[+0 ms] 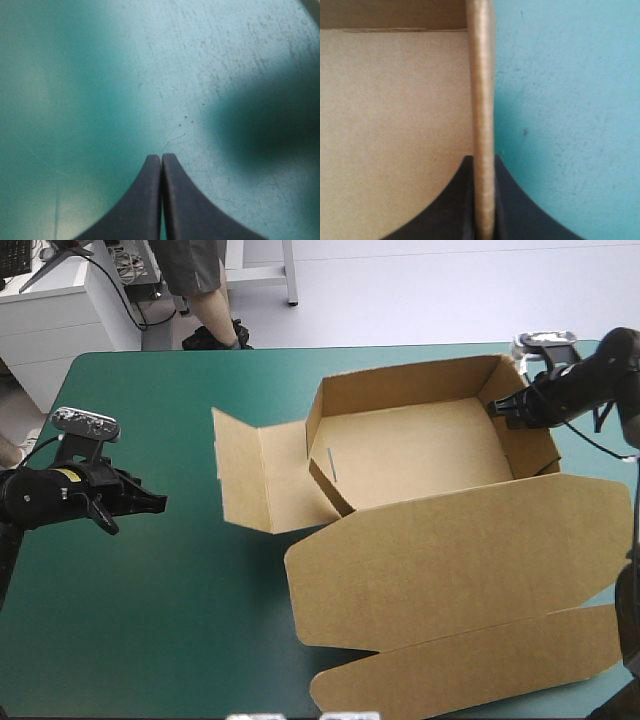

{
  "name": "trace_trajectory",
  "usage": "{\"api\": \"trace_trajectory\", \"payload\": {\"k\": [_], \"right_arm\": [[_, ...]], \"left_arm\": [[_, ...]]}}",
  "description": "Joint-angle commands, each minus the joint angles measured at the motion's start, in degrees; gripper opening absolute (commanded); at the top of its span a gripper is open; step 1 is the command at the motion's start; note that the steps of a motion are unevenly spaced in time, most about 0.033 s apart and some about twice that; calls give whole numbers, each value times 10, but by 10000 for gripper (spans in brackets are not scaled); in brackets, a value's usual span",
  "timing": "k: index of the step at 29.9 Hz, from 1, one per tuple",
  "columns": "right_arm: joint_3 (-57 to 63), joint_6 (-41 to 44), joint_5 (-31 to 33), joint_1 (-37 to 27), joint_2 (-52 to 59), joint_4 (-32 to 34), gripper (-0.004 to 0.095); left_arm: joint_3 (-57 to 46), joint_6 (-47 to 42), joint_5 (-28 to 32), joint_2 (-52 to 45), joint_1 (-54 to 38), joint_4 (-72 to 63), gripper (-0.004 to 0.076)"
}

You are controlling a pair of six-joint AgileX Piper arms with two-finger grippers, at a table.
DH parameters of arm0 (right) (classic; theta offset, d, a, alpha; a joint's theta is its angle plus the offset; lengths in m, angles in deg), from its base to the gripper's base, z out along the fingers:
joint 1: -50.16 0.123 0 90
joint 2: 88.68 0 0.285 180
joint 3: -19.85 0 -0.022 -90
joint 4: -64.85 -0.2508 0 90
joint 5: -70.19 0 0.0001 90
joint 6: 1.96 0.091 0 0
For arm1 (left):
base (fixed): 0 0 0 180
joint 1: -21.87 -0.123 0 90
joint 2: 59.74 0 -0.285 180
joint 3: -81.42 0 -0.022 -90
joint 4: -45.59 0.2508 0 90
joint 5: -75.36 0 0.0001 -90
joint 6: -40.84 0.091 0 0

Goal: Fold the box

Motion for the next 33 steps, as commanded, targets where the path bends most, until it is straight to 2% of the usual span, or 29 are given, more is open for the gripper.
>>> {"api": "trace_trajectory", "payload": {"k": [1,9,15,17,21,24,29,33], "right_arm": [[-22,-17,10,-32,69,-47,-19],[-22,-35,10,-55,153,-47,-19],[-22,-35,10,-55,185,-47,-19],[-22,-35,10,-55,188,-47,-19],[-21,-35,10,-55,188,-64,-19],[-21,-35,10,-55,188,-84,-19],[-16,-43,10,-54,188,-124,-19],[-3,-65,10,-54,187,-171,-19]], "left_arm": [[15,-1,26,-12,0,-11,-9],[15,-1,48,-11,-4,-2,-9],[15,12,46,5,-77,-52,20],[15,74,26,23,-115,-117,19],[4,233,-35,70,-189,-333,18],[-22,320,-57,109,-207,-450,13],[-68,366,-51,168,-207,-528,8],[-85,432,-80,216,-207,-607,19]]}}
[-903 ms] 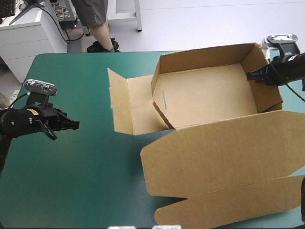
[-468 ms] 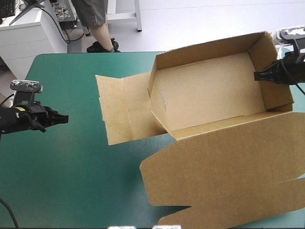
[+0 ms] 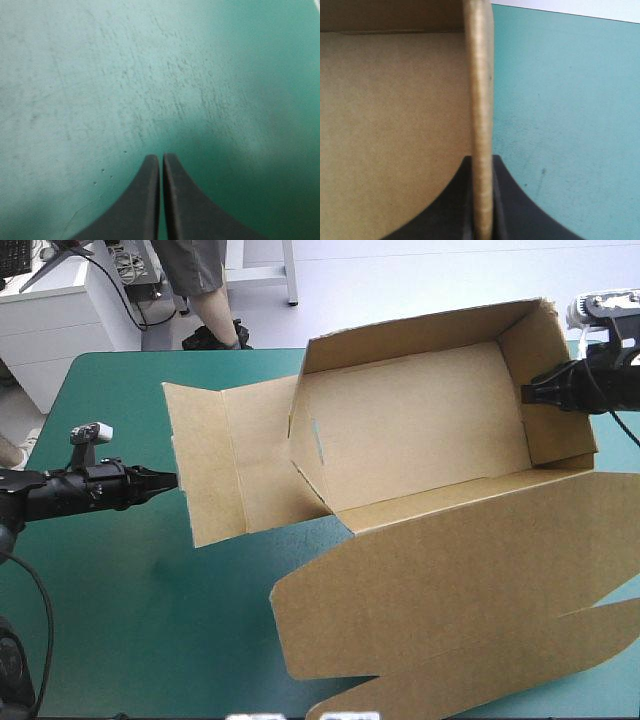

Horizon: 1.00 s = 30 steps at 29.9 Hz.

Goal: Fold the box

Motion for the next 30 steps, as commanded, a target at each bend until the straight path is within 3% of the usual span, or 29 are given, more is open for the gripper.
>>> {"api": "trace_trajectory", "payload": {"k": [1,5,10,14,16,23,30], "right_arm": [[2,-17,3,-2,18,-77,-19],[15,-30,1,-2,18,-92,-19],[17,-32,-1,-2,18,-92,-17],[17,-32,-2,-2,18,-92,-17],[17,-32,-2,-2,18,-92,-17],[17,-28,-23,15,18,-81,-5],[17,42,-109,102,7,19,-4]], "left_arm": [[5,64,-41,18,1,-120,33],[5,92,-84,45,19,-168,148],[5,104,-89,54,70,-184,393],[5,108,-106,54,104,-211,530],[5,112,-134,54,112,-237,542],[7,108,-134,37,118,-253,542],[8,108,-134,4,118,-262,542]]}}
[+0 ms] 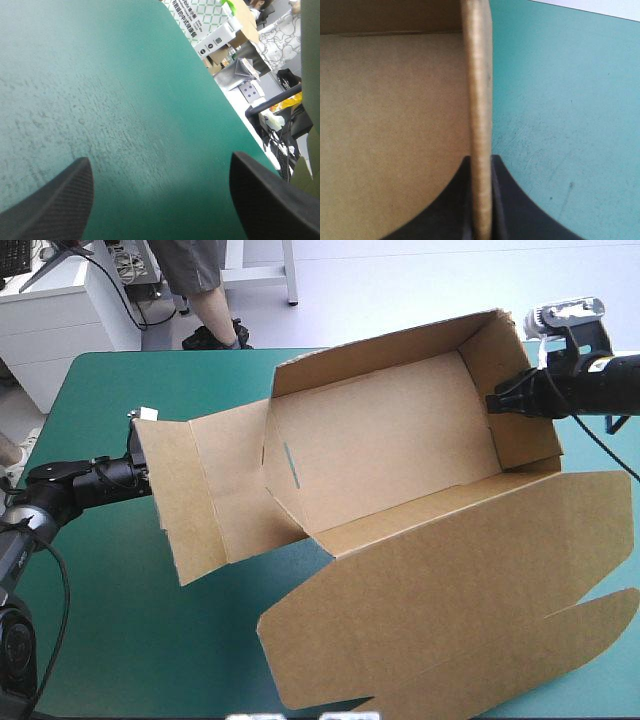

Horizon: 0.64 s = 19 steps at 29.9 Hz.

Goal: Fold the box

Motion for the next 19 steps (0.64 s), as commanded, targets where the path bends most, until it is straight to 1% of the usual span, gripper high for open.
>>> {"api": "trace_trajectory", "payload": {"k": [1,4,9,14,19], "right_arm": [[-12,45,-84,39,5,19,-4],[-12,71,-121,68,-8,49,-4],[-12,100,-135,102,-25,89,-4],[-12,144,-179,140,-41,143,-4],[-12,173,-212,167,-47,182,-4]], "left_arm": [[15,1,-71,-45,3,-48,542],[15,1,-71,-61,3,-47,542],[15,1,-71,-80,3,-49,542],[16,1,-71,-91,3,-59,542],[16,-1,-71,-91,3,-65,542]]}}
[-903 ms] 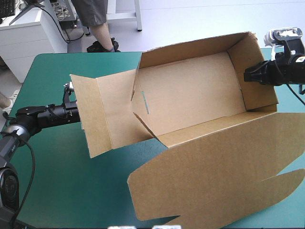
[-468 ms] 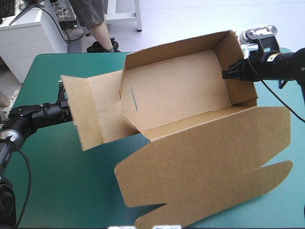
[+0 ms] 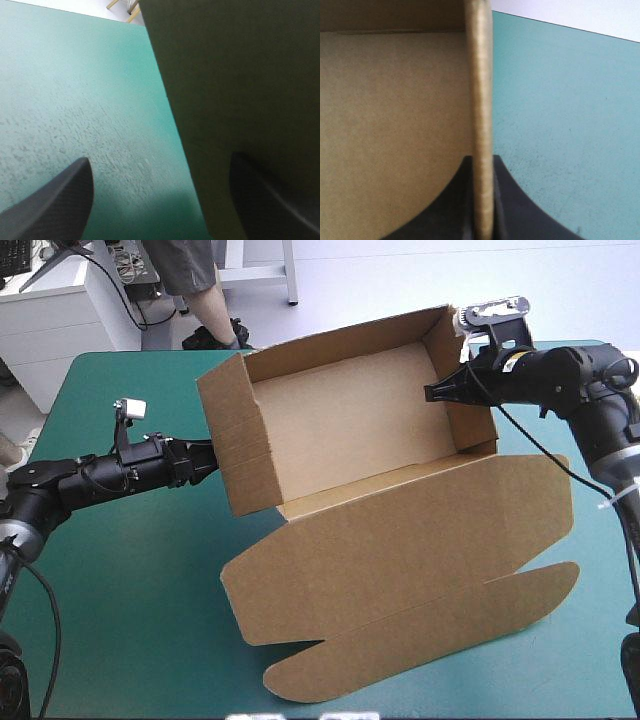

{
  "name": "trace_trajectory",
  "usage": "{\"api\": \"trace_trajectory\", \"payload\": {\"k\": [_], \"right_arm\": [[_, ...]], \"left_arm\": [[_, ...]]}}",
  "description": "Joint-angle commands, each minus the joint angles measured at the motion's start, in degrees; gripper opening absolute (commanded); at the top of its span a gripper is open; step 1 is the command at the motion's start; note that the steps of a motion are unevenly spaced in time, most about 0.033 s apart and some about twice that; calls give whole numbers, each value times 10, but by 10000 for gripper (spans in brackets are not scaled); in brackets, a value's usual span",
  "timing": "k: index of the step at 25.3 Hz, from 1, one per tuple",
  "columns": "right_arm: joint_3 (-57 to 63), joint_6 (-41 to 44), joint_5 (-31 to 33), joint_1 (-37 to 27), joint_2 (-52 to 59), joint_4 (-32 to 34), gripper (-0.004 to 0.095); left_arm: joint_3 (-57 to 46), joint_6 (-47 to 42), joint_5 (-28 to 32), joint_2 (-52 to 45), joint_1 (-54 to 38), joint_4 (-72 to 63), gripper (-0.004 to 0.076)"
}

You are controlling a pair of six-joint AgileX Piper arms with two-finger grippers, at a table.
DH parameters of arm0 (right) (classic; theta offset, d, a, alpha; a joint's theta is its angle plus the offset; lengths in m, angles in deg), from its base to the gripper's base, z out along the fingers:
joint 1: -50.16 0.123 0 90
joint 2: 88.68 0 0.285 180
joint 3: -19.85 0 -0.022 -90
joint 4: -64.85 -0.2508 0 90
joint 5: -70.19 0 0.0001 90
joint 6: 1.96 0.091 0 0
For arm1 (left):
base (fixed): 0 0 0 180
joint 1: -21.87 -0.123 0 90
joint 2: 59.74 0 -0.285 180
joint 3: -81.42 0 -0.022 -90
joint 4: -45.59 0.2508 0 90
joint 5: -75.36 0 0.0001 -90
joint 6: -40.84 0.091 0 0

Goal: Fold the box

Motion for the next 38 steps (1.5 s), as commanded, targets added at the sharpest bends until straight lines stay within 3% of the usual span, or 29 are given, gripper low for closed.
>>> {"api": "trace_trajectory", "payload": {"k": [1,13,27,31,33,35,38], "right_arm": [[-16,28,-64,14,21,15,-4],[-16,89,-84,58,21,116,-4],[-16,94,-102,58,21,112,-3],[-16,100,-119,58,21,115,-4],[-16,111,-124,58,21,120,-3],[-16,130,-125,58,21,141,-3],[-16,164,-126,58,21,165,-4]], "left_arm": [[16,-1,-69,-22,3,-52,542],[46,3,-69,-22,43,-83,542],[108,-45,-48,-22,71,-80,543],[137,-94,25,-22,98,-39,543],[175,-170,104,-22,140,63,543],[229,-305,199,-22,195,207,543],[278,-470,262,-21,250,395,519]]}}
